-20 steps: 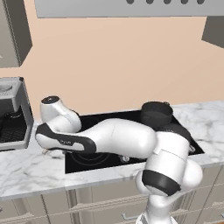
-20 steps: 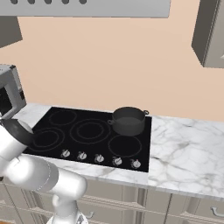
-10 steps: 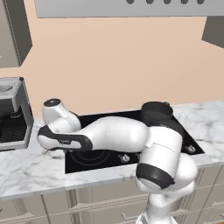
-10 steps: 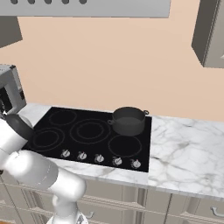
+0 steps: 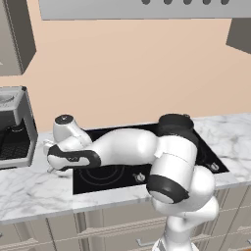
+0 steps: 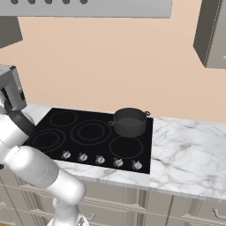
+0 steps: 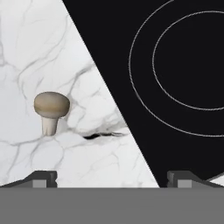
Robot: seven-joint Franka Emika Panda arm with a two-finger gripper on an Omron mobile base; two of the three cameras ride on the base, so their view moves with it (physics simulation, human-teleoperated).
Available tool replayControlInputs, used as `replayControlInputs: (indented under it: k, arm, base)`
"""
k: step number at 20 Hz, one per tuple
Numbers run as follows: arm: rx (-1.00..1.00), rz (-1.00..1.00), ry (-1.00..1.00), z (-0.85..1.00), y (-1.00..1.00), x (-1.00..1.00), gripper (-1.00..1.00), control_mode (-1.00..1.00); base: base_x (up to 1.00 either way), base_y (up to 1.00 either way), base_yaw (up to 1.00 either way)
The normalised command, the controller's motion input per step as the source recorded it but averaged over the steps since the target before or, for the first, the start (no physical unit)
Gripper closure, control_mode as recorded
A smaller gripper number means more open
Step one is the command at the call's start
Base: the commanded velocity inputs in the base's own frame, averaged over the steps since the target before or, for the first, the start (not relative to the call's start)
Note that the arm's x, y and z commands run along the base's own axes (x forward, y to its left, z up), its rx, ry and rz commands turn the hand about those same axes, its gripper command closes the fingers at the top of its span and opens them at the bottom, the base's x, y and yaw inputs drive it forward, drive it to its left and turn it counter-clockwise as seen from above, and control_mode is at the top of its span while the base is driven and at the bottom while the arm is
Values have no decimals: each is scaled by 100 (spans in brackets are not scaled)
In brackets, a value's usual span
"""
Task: Turn on the burner for the pot on the stove. Wait thirty seconds for the pot to heat up. Then add the mushroom to the pot.
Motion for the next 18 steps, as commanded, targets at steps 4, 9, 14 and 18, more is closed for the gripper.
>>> replayControlInputs:
  k: [4,9,14,18]
  arm:
    - [-1,0,0,-10,20,38,-100,-100]
    - [-2,0,0,-8,33,15,-100,-100]
    - [-3,0,0,-4,34,28,-100,-100]
    - [-1,0,0,-15,18,38,-100,-100]
  base:
    - [0,0,0]
    - [0,0,0]
    - [0,0,0]
    - [0,0,0]
